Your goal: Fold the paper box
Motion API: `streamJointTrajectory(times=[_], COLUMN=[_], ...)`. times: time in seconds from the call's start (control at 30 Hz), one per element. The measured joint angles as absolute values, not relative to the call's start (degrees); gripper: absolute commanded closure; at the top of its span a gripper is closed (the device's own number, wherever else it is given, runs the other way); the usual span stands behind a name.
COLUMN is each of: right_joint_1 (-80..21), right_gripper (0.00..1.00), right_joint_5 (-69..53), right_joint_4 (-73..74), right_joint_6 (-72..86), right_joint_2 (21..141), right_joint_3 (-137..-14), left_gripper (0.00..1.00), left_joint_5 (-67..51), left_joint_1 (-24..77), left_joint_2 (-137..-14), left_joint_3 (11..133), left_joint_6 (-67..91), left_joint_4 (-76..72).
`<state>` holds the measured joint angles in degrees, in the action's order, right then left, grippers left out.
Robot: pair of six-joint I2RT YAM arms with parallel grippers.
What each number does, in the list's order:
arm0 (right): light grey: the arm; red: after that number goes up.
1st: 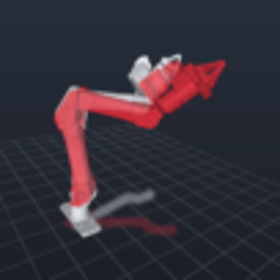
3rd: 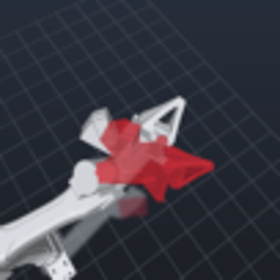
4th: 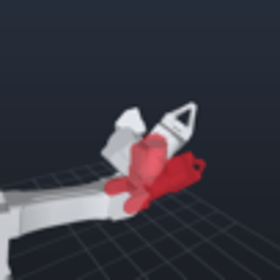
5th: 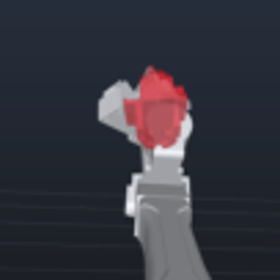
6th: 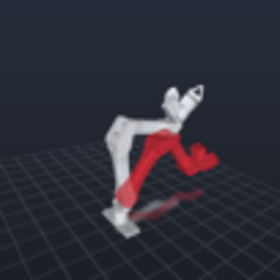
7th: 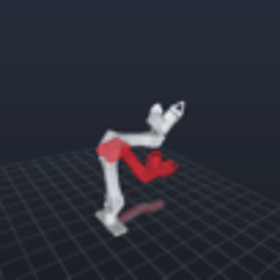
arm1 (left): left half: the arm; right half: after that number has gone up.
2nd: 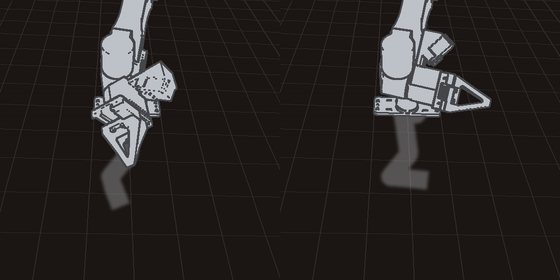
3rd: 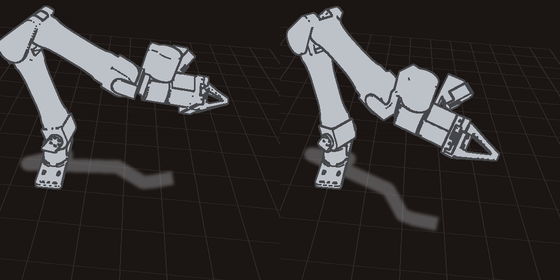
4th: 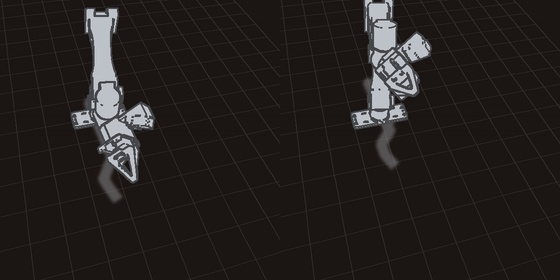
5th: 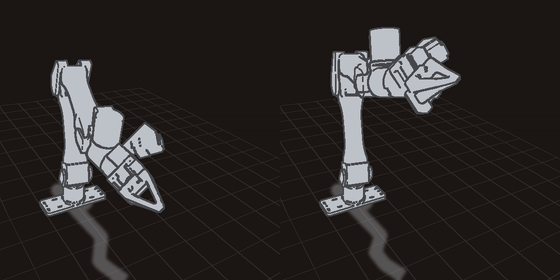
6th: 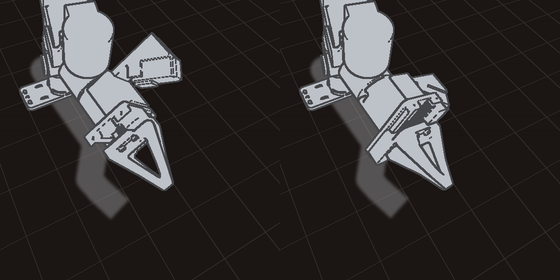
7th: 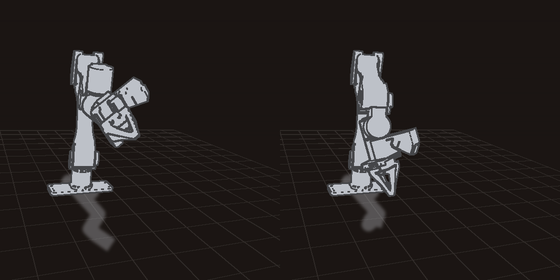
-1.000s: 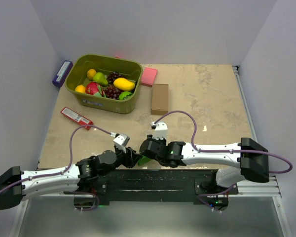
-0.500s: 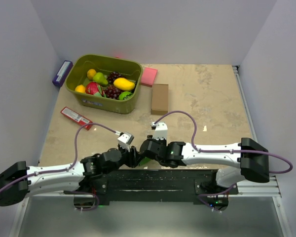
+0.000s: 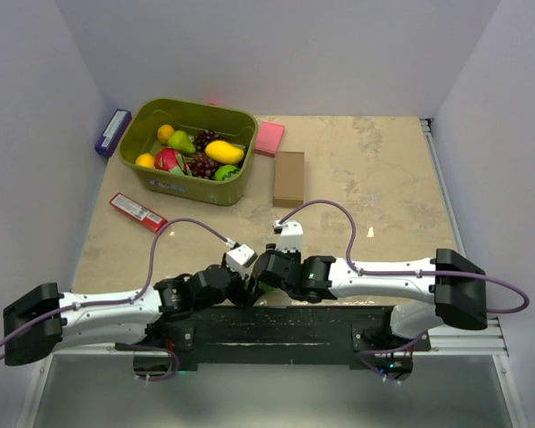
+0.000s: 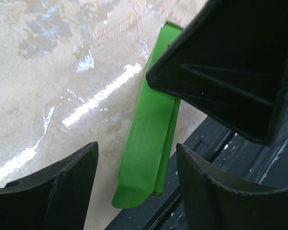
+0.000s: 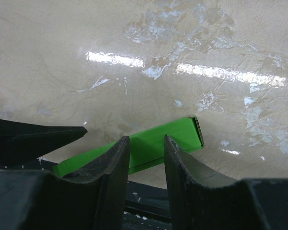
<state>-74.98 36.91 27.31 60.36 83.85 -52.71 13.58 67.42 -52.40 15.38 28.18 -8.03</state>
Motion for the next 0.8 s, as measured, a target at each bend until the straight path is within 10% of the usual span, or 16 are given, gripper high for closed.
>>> streamJointTrajectory(times=[0.33,0.8], right_joint_1=[-74.94,-67.92], right_gripper=[0.62,0.25], right_joint_5=[37.21,29.74], right_joint_4=[26.44,23.05], right_joint_6=[60.4,57.8], right_joint_2=[83.57,77.41], right_joint_3=[-52.27,-50.72], left_gripper=[0.77,0.87], left_joint_5=[11.18,16.6], left_joint_1=[67.57,68.71], left_joint_2=[-56.07,-57.49], left_joint_3=[17.19,20.8], left_joint_6=[21.63,17.91], left_joint_4=[-7.49,-4.45])
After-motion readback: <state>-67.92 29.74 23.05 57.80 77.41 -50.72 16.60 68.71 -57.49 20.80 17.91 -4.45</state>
